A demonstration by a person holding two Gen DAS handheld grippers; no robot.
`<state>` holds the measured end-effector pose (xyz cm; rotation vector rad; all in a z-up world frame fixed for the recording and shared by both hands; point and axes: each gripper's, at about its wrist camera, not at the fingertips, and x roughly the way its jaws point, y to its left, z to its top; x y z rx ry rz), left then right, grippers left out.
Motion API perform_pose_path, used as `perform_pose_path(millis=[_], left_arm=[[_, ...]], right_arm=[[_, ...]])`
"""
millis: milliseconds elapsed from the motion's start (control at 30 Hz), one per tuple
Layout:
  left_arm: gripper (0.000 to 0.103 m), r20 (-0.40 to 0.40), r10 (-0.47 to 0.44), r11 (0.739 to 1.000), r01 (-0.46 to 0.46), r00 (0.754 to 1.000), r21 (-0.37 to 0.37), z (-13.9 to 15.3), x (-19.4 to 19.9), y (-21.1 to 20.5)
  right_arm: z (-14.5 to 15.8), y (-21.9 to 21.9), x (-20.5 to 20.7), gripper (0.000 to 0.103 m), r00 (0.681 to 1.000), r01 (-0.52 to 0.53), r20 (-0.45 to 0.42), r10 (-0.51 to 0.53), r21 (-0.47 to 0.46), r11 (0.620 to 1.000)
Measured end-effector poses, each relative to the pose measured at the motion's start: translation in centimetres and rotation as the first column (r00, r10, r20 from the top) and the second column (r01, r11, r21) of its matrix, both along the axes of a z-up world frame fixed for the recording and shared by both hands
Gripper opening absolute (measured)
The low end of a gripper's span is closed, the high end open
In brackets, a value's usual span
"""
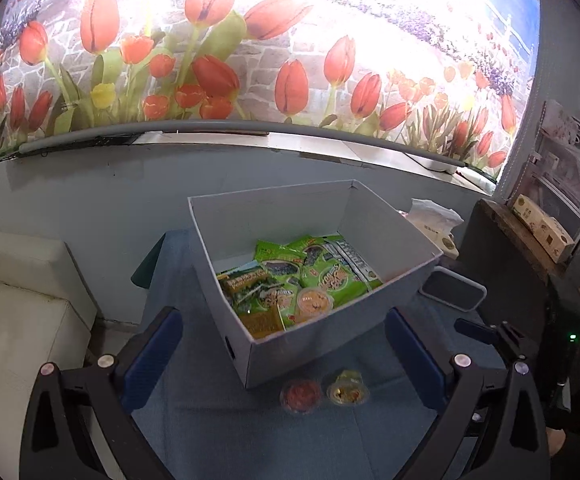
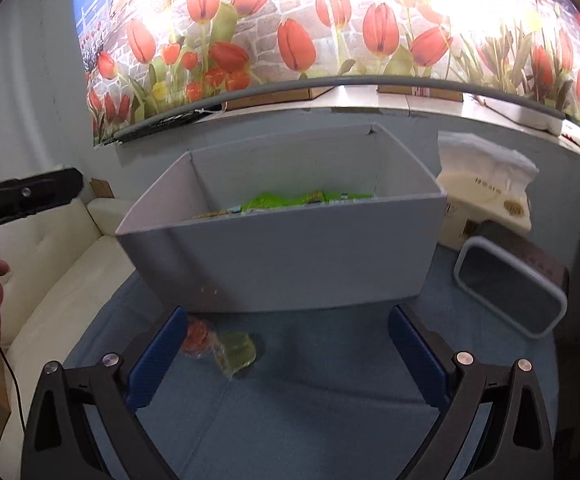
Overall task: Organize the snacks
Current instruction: 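Lower both jelly cups into the white box and open both tools, then grasp a pale green jelly cup with the right tool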
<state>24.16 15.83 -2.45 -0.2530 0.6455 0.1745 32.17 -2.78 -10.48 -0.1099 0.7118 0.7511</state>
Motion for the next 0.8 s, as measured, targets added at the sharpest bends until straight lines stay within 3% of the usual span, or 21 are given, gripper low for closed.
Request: perform_pose_path(millis=[167, 500, 533, 600, 633, 667, 733, 800], left_arm=[[0.103, -0.014, -0.009, 0.999, 0.009, 1.000, -0.034, -1.4, -5.4, -2.3], [0.103, -0.068, 0.030, 0.997, -0.035, 0.997, -0.073, -4.3, -13.1, -3.8], [0.103, -0.071, 0.035, 0.997, -0.040, 0.997, -0.070, -4.4, -13.4, -3.9], [0.103, -0.079, 0.038, 0.996, -0.044, 0.996, -0.073, -4.5, -14.0, -4.0], [0.103, -0.081, 0.042, 0.995, -0.048, 0.996, -0.083, -4.6, -14.3, -3.9], [0.103, -0.082, 0.045, 0.994, -0.053, 0.996, -0.092, -4.7, -14.6, -3.8], [0.103, -0.086, 0.050, 0.993, -0.059, 0.995, -0.100, -4.7, -14.8, -3.7], [0.103, -0.081, 0.054, 0.993, -0.063, 0.995, -0.102, -4.7, -15.0, -3.7]], right_arm=[[-3.1, 1.2, -1.6, 0.102, 0.998, -0.023, -0.061, 0.021, -0.035, 0.999], [-5.5, 5.7, -0.7, 0.101, 0.993, -0.111, -0.040, 0.107, -0.120, 0.987], [-5.7, 6.1, -0.5, 0.098, 0.993, -0.115, -0.042, 0.110, -0.133, 0.984], [-6.3, 6.8, 0.1, 0.080, 0.992, -0.123, -0.048, 0.116, -0.163, 0.979], [-6.6, 7.2, 0.4, 0.066, 0.991, -0.127, -0.061, 0.118, -0.181, 0.975], [-7.1, 7.5, 0.9, 0.060, 0.988, -0.138, -0.091, 0.122, -0.200, 0.970], [-7.4, 7.6, 1.3, 0.057, 0.986, -0.147, -0.103, 0.129, -0.194, 0.970], [-7.4, 7.5, 1.3, 0.038, 0.983, -0.158, -0.116, 0.139, -0.171, 0.973]])
